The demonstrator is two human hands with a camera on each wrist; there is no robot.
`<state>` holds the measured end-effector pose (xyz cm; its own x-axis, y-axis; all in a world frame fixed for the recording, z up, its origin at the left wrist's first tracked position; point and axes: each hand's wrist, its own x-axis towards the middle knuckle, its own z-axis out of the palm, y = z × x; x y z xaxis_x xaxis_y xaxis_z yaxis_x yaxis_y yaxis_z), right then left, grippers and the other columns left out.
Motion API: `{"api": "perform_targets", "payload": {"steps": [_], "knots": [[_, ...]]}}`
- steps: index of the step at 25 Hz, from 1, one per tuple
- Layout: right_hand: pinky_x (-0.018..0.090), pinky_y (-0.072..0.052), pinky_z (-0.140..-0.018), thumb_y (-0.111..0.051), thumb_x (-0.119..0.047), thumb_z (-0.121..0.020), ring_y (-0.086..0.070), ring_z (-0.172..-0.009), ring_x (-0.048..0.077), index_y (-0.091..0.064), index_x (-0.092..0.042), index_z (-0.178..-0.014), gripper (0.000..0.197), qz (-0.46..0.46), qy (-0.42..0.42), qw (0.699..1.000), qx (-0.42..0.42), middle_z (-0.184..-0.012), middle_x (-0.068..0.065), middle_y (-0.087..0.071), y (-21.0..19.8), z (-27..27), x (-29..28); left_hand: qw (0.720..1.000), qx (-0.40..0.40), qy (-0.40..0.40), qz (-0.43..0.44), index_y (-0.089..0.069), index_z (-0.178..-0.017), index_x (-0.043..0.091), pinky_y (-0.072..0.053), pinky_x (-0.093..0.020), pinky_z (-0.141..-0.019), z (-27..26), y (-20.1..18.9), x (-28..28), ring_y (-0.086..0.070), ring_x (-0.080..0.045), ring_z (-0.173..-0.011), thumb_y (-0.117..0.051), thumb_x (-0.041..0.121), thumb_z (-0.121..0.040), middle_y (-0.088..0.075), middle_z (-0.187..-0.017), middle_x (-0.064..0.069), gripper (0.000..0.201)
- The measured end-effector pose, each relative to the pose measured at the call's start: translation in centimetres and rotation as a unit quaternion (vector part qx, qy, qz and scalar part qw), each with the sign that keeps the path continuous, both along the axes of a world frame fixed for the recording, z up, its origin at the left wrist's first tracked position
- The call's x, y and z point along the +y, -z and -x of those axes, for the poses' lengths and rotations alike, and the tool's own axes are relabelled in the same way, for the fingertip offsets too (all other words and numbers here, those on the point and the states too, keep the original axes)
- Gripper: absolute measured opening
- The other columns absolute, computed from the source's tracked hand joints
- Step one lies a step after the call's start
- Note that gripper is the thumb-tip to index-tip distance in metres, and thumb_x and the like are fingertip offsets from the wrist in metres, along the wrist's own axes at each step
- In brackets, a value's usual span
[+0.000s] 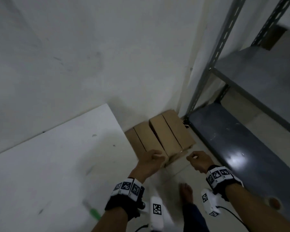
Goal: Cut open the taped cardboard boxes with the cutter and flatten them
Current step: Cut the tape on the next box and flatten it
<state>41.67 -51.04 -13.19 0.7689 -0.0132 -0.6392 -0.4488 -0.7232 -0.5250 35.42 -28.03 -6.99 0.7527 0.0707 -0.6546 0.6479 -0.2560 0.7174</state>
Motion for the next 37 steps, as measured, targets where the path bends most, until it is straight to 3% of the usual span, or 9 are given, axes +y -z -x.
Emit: {"api": "perform_targets", "payload": {"steps": [6, 11, 14, 17, 20, 27, 30, 34, 37], "knots": [[0.019, -0.044, -0.063, -0.063, -0.036, -0.094, -0.057, -0.089, 0.020, -0.067, -0.019, -0.101, 0.019, -0.003, -0.034, 0.997, 0.064, -0.095, -0.001, -0.059, 9.8, -13.3, -3.8, 0.973, 0.126, -0.172, 0.092, -0.058, -0.126, 0.020, -0.049, -0.023, -0.084, -11.2, 11.2, -7.6, -0.060, -0.019, -0.104, -0.065, 0.029, -0.095, -0.061, -0.125, -0.006, 0.034], [0.023, -0.045, -0.086, -0.066, -0.042, -0.092, -0.058, -0.111, 0.024, -0.062, -0.014, -0.123, 0.042, 0.016, -0.067, 0.995, 0.078, -0.124, 0.007, -0.061, 20.3, -21.2, -6.1, 0.944, 0.199, -0.241, 0.101, -0.046, -0.144, 0.013, -0.047, -0.031, -0.102, -16.2, 23.9, -10.8, -0.054, -0.023, -0.120, -0.070, 0.050, -0.072, -0.053, -0.139, -0.004, 0.086], [0.029, -0.046, -0.095, -0.069, -0.048, -0.088, -0.053, -0.122, 0.029, -0.041, -0.017, -0.145, 0.070, 0.034, -0.063, 0.994, 0.085, -0.139, 0.012, -0.051, 26.8, -23.9, -6.8, 0.936, 0.215, -0.272, 0.060, -0.049, -0.130, 0.010, -0.045, -0.025, -0.090, -18.0, 30.6, -11.4, -0.055, -0.024, -0.111, -0.065, 0.035, -0.094, -0.052, -0.130, 0.001, 0.046], [0.034, -0.042, -0.108, -0.076, -0.053, -0.080, -0.045, -0.133, 0.028, -0.015, -0.021, -0.158, 0.104, 0.022, -0.064, 0.991, 0.118, -0.153, 0.009, -0.038, 32.1, -25.7, -7.4, 0.939, 0.202, -0.257, -0.109, -0.055, -0.132, 0.003, -0.048, -0.032, -0.088, -19.4, 35.6, -11.9, -0.059, -0.030, -0.111, -0.062, 0.035, -0.093, -0.060, -0.131, -0.010, 0.051], [0.034, -0.048, -0.099, -0.083, -0.066, -0.063, -0.053, -0.122, 0.021, -0.027, -0.024, -0.154, 0.115, -0.024, -0.062, 0.986, 0.151, -0.143, -0.001, -0.049, 35.4, -26.3, -8.1, 0.934, 0.153, -0.214, -0.243, -0.065, -0.121, 0.014, -0.050, -0.029, -0.077, -19.6, 36.8, -13.4, -0.065, -0.026, -0.094, -0.059, 0.032, -0.090, -0.071, -0.112, -0.006, 0.036], [0.042, -0.058, -0.091, -0.089, -0.055, -0.051, -0.061, -0.112, 0.018, -0.050, -0.034, -0.140, 0.099, -0.156, 0.094, 0.973, 0.139, -0.130, -0.004, -0.061, 36.6, -24.7, -9.0, 0.939, 0.070, -0.309, -0.135, -0.027, -0.155, 0.012, -0.051, -0.035, -0.094, -22.2, 39.7, -13.3, -0.057, -0.020, -0.105, -0.070, 0.019, -0.084, -0.050, -0.138, -0.008, 0.083], [0.038, -0.056, -0.095, -0.089, -0.065, -0.050, -0.065, -0.108, 0.012, -0.057, -0.035, -0.135, 0.095, -0.150, 0.077, 0.981, 0.096, -0.123, -0.010, -0.067, 35.8, -24.3, -9.9, 0.924, 0.107, -0.356, -0.095, -0.026, -0.154, 0.014, -0.049, -0.049, -0.102, -23.4, 39.9, -12.7, -0.053, -0.033, -0.125, -0.073, 0.037, -0.070, -0.048, -0.144, -0.012, 0.099], [0.035, -0.051, -0.102, -0.085, -0.054, -0.068, -0.064, -0.107, 0.008, -0.062, -0.043, -0.121, 0.059, -0.144, 0.074, 0.984, 0.077, -0.113, -0.018, -0.067, 30.6, -24.6, -10.7, 0.933, 0.101, -0.335, -0.084, -0.032, -0.154, 0.025, -0.052, -0.046, -0.099, -23.5, 36.7, -12.3, -0.057, -0.030, -0.119, -0.071, 0.038, -0.071, -0.052, -0.142, -0.002, 0.092], [0.035, -0.054, -0.095, -0.082, -0.065, -0.064, -0.067, -0.099, 0.011, -0.067, -0.037, -0.119, 0.064, -0.104, 0.078, 0.991, 0.036, -0.108, -0.014, -0.072, 24.4, -24.0, -11.4, 0.937, 0.041, -0.343, -0.053, -0.045, -0.144, 0.034, -0.053, -0.044, -0.098, -23.3, 31.8, -12.5, -0.060, -0.023, -0.112, -0.062, 0.052, -0.057, -0.060, -0.132, 0.004, 0.091]]}}
